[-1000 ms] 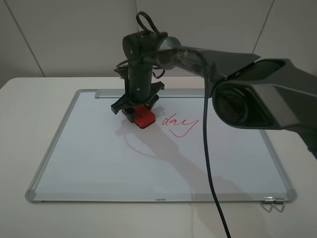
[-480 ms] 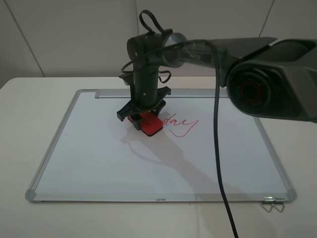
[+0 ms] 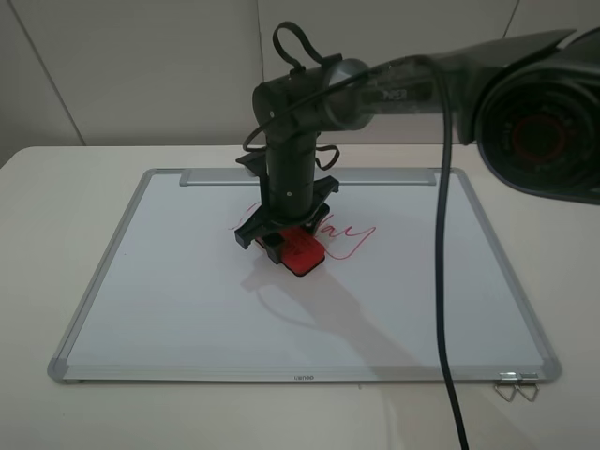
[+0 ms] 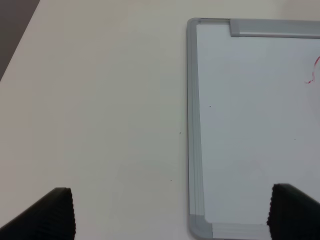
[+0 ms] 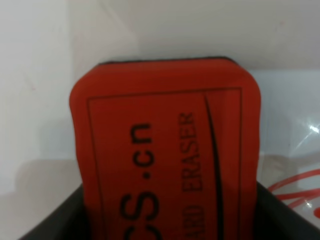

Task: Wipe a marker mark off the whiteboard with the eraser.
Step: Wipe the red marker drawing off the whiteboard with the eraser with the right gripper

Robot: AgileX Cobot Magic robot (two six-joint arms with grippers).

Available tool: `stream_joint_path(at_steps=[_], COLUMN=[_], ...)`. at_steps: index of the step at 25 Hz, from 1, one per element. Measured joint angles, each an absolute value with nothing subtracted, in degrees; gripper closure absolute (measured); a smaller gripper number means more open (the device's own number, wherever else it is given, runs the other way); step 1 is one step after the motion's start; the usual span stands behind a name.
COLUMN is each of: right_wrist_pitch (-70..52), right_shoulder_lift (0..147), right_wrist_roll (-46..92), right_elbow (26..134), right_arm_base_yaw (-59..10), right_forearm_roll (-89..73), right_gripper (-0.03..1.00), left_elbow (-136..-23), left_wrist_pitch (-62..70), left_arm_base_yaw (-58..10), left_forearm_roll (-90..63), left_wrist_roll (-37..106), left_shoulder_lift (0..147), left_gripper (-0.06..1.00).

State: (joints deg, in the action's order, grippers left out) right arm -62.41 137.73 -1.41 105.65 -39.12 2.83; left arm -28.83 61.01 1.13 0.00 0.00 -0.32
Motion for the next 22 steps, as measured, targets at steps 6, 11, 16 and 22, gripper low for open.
stream_joint_path(at_steps=[6,11,16,22], right_wrist_pitch=[-60.9,-64.2,-66.3,-64.3], right_shoulder_lift=[137.6,139.2,139.2,139.2], right_wrist_roll=[-1.5,-1.5,-1.5,-1.5], right_elbow=[105.6,111.2,117.0,118.8], right_arm_base_yaw=[-39.2,-39.3,-39.4,-39.4], right_forearm_roll=[3.0,3.3,3.3,3.4], right_gripper=[0.46,0.46,0.46,0.46], left_elbow=[-28.8,-28.8,-28.8,-28.8], left_wrist_pitch=[61.0,61.0,61.0,61.0], left_arm_base_yaw=[1.1,1.1,1.1,1.1], left_forearm_roll=[0.0,0.0,0.0,0.0], left_wrist_roll=[0.0,0.0,0.0,0.0], left_shoulder_lift=[-0.3,-0.3,-0.3,-0.3], left_gripper=[0.17,0.17,0.17,0.17])
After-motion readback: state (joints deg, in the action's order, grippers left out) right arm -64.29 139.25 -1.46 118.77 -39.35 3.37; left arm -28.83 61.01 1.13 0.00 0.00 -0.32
